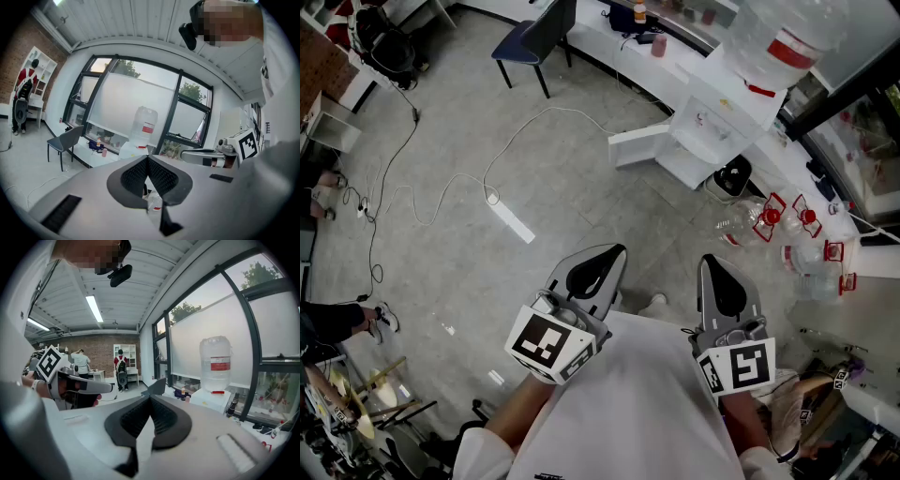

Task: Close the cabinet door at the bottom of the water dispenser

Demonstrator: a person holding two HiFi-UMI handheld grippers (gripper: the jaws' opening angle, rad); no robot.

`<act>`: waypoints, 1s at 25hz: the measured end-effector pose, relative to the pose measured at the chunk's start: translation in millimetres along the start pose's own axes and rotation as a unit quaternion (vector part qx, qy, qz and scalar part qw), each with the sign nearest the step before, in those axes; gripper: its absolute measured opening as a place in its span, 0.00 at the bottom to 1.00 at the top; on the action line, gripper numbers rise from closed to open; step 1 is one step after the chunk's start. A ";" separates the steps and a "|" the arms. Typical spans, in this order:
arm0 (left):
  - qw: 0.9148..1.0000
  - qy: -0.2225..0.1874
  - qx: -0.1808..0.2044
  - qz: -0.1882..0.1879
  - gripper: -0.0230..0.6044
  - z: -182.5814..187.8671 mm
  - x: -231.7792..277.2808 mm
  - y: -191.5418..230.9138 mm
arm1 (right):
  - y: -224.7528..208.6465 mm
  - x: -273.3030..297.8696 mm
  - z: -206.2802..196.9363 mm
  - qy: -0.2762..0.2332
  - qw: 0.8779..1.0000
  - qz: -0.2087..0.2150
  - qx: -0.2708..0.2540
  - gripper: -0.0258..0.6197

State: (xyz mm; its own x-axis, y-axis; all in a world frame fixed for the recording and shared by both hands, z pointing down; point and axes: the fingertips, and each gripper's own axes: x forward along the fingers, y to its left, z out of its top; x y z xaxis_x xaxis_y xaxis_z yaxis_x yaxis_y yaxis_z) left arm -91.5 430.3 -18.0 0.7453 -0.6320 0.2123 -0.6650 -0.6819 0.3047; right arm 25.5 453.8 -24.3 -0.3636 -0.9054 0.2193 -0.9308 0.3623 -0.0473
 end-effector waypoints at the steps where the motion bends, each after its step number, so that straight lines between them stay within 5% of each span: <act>1: 1.000 -0.001 0.001 0.000 0.05 -1.7 1.4 -10.1 | -1.9 -5.1 -1.0 -0.003 1.000 0.005 -0.001 0.05; 9: 1.000 0.012 -0.003 0.006 0.05 -24.7 21.1 -82.3 | -25.6 -42.6 -6.8 -0.017 0.999 0.044 -0.012 0.05; 14: 1.000 0.013 -0.010 0.016 0.05 -28.9 25.7 -91.4 | -25.7 -50.1 -14.5 -0.019 0.997 0.067 -0.011 0.05; 25: 0.999 0.007 -0.031 0.028 0.05 -8.7 17.4 -4.9 | -26.8 23.2 -11.4 -0.011 0.998 0.033 0.048 0.05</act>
State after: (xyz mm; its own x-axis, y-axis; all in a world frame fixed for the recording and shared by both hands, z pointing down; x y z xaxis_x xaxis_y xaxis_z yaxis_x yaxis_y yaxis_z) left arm -74.9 425.9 -7.8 0.7078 -0.6630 0.2439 -0.7019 -0.6214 0.3481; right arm 42.5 425.5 -6.8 -0.4243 -0.8852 0.1906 -0.9035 0.3998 -0.1546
